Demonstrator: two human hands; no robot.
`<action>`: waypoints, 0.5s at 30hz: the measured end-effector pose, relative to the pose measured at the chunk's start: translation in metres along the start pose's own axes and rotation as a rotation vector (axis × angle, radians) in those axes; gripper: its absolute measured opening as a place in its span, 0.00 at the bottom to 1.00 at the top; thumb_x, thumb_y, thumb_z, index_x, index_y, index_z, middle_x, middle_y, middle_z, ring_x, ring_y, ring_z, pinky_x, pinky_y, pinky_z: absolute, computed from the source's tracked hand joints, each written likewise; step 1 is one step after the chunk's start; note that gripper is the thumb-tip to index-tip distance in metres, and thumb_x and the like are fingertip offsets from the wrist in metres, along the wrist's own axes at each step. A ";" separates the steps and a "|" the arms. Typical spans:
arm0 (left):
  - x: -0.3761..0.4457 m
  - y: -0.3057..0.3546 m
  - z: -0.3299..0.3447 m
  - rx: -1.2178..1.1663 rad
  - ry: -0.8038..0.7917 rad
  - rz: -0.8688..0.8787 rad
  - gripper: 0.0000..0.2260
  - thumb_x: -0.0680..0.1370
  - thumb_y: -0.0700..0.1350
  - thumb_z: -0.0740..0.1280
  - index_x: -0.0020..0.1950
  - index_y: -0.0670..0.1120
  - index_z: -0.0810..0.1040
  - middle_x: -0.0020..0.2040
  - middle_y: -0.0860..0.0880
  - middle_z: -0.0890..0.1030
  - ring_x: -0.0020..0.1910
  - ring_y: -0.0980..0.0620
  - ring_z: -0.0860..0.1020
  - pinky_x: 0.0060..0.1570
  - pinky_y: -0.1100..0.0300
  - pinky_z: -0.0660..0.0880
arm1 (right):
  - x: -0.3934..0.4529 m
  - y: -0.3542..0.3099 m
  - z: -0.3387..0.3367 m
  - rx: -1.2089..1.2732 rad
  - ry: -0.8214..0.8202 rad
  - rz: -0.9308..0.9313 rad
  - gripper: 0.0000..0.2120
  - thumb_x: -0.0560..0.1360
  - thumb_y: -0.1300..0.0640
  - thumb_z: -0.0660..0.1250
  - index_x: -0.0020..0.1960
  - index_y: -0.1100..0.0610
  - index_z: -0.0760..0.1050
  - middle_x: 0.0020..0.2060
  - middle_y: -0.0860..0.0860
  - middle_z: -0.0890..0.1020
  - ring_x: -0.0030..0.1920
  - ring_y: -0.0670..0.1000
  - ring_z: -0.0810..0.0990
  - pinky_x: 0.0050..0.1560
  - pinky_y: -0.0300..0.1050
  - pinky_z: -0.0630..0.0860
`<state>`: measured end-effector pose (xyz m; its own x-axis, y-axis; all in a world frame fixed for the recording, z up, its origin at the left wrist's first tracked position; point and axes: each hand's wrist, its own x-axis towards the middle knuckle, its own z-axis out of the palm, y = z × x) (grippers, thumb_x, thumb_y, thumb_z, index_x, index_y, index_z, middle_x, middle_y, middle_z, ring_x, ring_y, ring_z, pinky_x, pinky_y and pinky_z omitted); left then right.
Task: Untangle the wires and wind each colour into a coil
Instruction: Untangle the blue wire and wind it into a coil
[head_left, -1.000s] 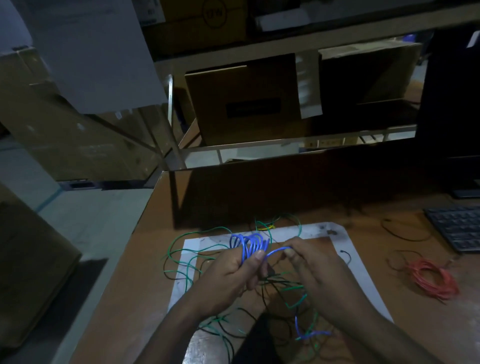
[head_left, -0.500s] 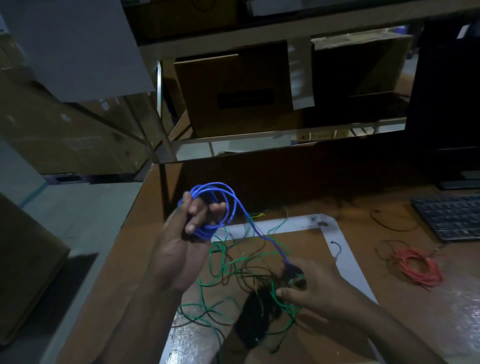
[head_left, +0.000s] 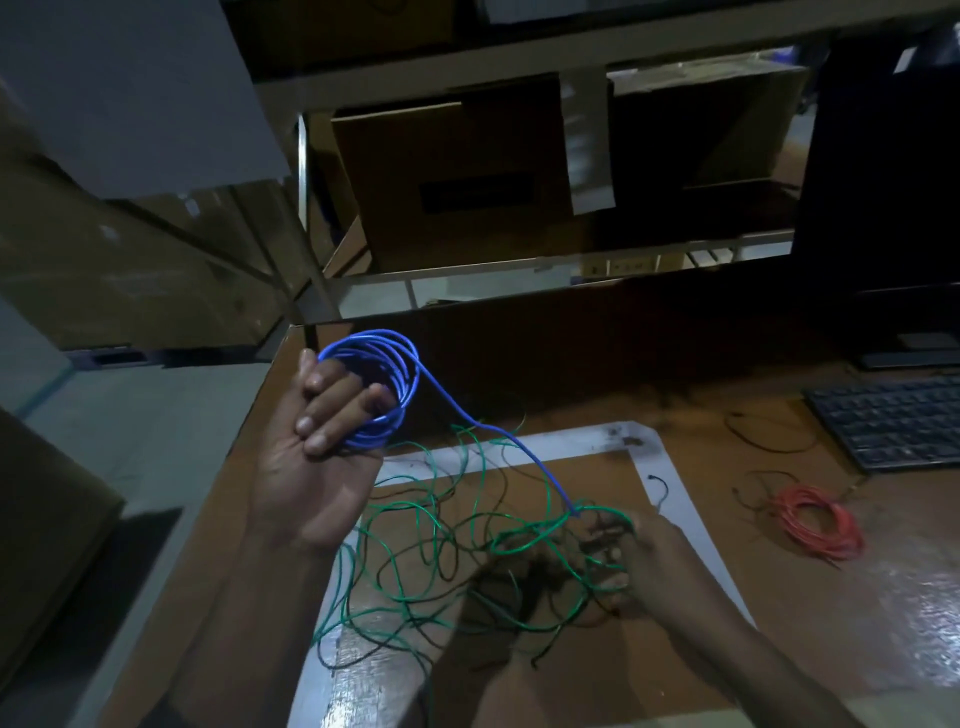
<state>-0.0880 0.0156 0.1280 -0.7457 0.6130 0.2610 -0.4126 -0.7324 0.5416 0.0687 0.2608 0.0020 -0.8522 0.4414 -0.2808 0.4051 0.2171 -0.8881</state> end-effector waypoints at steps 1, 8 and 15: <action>0.001 0.001 0.001 -0.004 -0.012 -0.006 0.16 0.89 0.50 0.51 0.45 0.47 0.68 0.28 0.55 0.63 0.24 0.57 0.62 0.59 0.61 0.74 | -0.001 0.002 -0.001 -0.011 0.014 0.034 0.17 0.73 0.52 0.56 0.49 0.58 0.80 0.44 0.61 0.83 0.45 0.62 0.83 0.50 0.58 0.81; 0.005 -0.022 0.011 0.287 0.187 0.023 0.18 0.87 0.50 0.55 0.38 0.50 0.70 0.22 0.55 0.64 0.19 0.58 0.63 0.50 0.62 0.79 | -0.001 -0.009 -0.003 -0.086 0.014 -0.130 0.07 0.82 0.56 0.64 0.51 0.48 0.79 0.42 0.50 0.85 0.41 0.48 0.85 0.36 0.47 0.81; -0.002 -0.059 0.032 0.289 0.147 -0.067 0.19 0.87 0.49 0.56 0.37 0.48 0.71 0.23 0.56 0.63 0.19 0.60 0.62 0.48 0.61 0.79 | -0.006 -0.032 0.002 -0.033 0.065 -0.305 0.11 0.78 0.55 0.71 0.57 0.44 0.74 0.50 0.42 0.84 0.52 0.39 0.81 0.48 0.45 0.81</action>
<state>-0.0454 0.0672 0.1215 -0.7980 0.5925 0.1102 -0.3135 -0.5642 0.7638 0.0602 0.2489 0.0317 -0.9134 0.4065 0.0216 0.1454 0.3754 -0.9154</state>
